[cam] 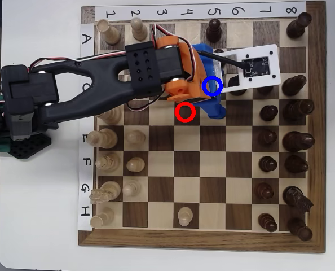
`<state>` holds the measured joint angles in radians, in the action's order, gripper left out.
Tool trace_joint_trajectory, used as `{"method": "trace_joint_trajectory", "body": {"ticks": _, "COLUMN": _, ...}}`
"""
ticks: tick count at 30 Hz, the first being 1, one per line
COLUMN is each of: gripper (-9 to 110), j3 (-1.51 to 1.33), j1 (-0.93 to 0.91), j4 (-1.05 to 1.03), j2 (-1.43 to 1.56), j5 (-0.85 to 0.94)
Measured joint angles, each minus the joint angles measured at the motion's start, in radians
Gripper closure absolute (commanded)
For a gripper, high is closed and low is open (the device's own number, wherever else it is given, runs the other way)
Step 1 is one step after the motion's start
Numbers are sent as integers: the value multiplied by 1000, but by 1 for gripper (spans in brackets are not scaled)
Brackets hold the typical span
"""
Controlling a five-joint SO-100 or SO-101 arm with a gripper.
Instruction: Move the piece to destination
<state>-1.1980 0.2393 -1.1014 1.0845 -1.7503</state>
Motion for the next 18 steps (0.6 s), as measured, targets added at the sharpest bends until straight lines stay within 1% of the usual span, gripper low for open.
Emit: {"method": "trace_joint_trajectory", "body": {"ticks": 18, "gripper": 66, "j3": 0, "j1": 21, "j4": -25, "j2": 0, "j5": 0}}
